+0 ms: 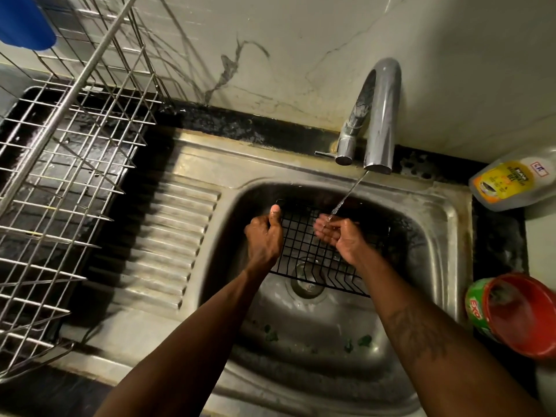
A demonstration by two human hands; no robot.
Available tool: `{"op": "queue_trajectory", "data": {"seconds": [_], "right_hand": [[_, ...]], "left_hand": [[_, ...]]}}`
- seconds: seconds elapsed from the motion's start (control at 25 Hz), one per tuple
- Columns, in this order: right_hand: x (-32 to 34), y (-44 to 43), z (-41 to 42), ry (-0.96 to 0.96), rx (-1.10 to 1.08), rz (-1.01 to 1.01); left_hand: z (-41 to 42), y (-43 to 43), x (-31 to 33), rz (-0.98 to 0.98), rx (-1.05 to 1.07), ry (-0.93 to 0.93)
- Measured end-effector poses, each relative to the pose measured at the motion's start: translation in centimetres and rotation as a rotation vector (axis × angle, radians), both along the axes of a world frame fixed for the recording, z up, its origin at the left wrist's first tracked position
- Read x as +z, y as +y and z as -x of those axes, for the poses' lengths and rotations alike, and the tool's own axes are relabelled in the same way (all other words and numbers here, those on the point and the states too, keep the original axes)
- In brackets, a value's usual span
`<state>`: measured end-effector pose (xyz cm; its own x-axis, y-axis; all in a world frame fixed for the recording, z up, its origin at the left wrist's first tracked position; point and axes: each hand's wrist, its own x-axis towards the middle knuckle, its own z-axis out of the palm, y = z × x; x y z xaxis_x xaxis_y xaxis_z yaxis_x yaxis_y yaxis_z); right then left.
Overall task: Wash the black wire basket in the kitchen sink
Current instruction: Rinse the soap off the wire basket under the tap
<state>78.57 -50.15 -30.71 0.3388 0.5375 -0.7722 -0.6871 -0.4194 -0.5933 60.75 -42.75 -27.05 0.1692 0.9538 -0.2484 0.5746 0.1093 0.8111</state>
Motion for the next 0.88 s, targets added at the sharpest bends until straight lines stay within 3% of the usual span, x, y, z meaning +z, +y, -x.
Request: {"op": "queue_trajectory", "data": {"seconds": [0.08, 0.28, 0.36, 0.44, 0.56, 0.64, 0.8, 0.88], "right_hand": [[-0.2, -0.7, 0.0, -0.007, -0.003, 0.024], [0.1, -4.1, 0.0, -0.197, 0.416, 0.184], [-0.1, -4.0, -0.5, -0.191, 0.479, 0.207], [-0.3, -3.0, -0.8, -0.165, 0.359, 0.121], [-0.4, -1.2, 0.2, -0.055, -0.021, -0.063], [-0.7, -0.8, 1.8, 0.017, -0.080, -0.102], [-1.2, -2.8, 4.3, -0.096, 0.447, 0.040], [-0.7, -2.6, 3.7, -0.100, 0.530, 0.033]], "left_hand": [[-0.6, -0.2, -0.1, 0.033, 0.001, 0.009], [-2.0, -0.8, -1.3, 0.061, 0.002, 0.006], [-2.2, -0.9, -1.8, 0.061, -0.025, -0.022], [-2.2, -1.2, -2.1, 0.046, -0.028, -0.059], [-2.2, -1.3, -1.7, -0.011, -0.059, -0.048], [-2.1, -1.3, -1.3, -0.032, -0.057, -0.045], [-1.5, -1.2, -1.5, -0.015, -0.030, -0.058], [-1.2, -1.0, -1.3, 0.001, 0.004, -0.056]]}}
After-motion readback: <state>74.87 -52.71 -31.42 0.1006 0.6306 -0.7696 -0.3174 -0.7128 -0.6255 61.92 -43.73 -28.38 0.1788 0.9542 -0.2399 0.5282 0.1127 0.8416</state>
